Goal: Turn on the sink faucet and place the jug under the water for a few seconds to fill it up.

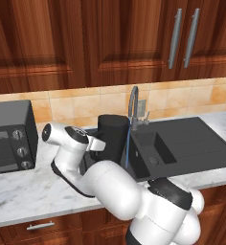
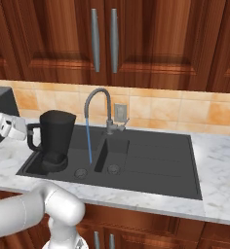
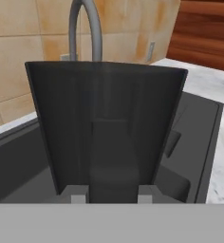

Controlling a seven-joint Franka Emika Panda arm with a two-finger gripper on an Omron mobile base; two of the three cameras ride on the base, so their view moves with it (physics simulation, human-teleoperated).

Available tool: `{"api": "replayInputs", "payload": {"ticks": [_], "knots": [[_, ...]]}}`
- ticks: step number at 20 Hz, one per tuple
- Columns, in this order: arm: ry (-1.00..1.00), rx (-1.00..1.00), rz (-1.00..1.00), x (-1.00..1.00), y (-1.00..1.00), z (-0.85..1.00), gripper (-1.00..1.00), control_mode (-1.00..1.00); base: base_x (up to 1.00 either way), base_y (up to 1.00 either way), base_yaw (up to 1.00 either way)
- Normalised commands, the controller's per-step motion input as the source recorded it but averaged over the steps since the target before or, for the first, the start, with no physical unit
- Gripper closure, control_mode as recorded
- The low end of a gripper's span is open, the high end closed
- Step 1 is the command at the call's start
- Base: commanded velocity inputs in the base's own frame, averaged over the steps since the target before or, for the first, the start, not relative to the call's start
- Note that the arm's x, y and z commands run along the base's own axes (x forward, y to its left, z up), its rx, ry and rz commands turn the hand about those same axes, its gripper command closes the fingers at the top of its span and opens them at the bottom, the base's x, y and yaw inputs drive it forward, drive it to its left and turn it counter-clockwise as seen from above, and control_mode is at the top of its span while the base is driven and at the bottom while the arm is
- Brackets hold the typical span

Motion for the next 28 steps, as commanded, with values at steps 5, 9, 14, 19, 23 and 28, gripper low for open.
{"api": "replayInputs", "payload": {"ticks": [5,9,14,19,23,28], "knots": [[0.00,0.00,0.00,0.01,-0.02,-0.03,1.00,-1.00,0.00,0.00,0.00],[0.00,0.00,0.00,0.00,-0.06,-0.10,1.00,-1.00,0.00,0.00,0.00],[0.00,0.00,0.00,0.01,0.00,-0.10,1.00,-1.00,0.00,0.00,0.00],[0.00,0.00,0.00,0.00,-0.05,-0.10,1.00,-1.00,0.00,0.00,0.00],[0.00,0.00,-0.01,0.16,0.00,-0.10,1.00,-1.00,0.00,0.00,0.00],[0.00,0.00,0.00,0.25,0.00,-0.16,1.00,-1.00,0.00,0.00,0.00]]}}
